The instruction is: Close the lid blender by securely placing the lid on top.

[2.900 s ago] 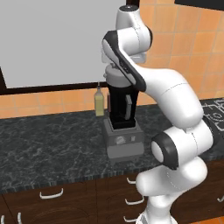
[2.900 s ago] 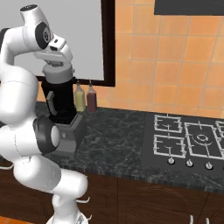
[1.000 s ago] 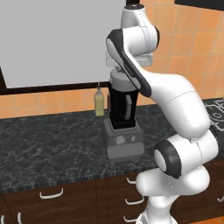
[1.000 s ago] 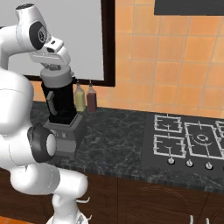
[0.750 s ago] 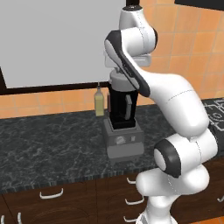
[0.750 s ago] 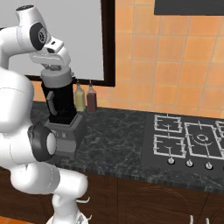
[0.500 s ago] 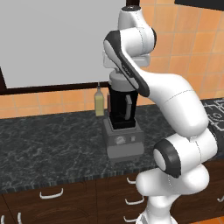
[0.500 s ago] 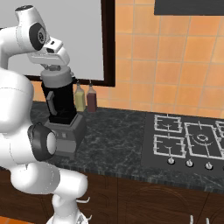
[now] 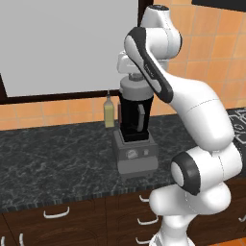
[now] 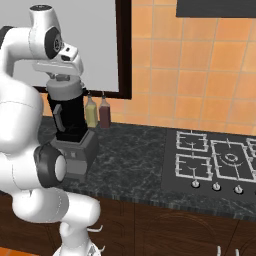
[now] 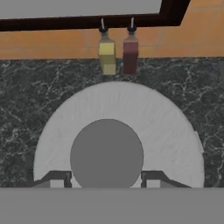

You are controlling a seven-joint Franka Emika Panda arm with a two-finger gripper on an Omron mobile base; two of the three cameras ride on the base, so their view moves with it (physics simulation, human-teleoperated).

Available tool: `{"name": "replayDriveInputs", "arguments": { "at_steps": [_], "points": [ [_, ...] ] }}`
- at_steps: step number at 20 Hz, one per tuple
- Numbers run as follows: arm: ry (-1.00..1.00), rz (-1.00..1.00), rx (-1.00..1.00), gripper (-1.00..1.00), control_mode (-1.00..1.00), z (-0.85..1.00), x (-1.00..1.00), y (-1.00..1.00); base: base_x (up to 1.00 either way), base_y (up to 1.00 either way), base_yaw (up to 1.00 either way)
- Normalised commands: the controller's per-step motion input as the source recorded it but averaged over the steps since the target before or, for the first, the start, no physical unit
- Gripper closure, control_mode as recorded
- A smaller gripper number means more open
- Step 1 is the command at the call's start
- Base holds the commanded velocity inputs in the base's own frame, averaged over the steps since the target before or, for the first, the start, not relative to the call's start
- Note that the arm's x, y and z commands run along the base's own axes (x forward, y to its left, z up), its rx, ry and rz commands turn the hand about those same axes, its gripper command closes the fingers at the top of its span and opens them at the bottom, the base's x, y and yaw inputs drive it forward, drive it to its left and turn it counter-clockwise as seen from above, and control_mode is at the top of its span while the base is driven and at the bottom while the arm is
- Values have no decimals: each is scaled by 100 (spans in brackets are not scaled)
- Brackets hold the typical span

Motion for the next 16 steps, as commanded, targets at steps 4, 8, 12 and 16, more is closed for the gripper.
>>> {"name": "replayDriveInputs", "arguments": {
  "at_steps": [4,8,12,16],
  "points": [
    [0,16,11,100,-100,-7,-12,33,0,0,0],
    [0,10,3,100,-100,-30,-9,17,0,0,0],
    [-7,11,8,100,-100,-38,-12,-11,0,0,0],
    [-13,13,12,100,-100,-31,-28,-30,0,0,0]
  ]
}}
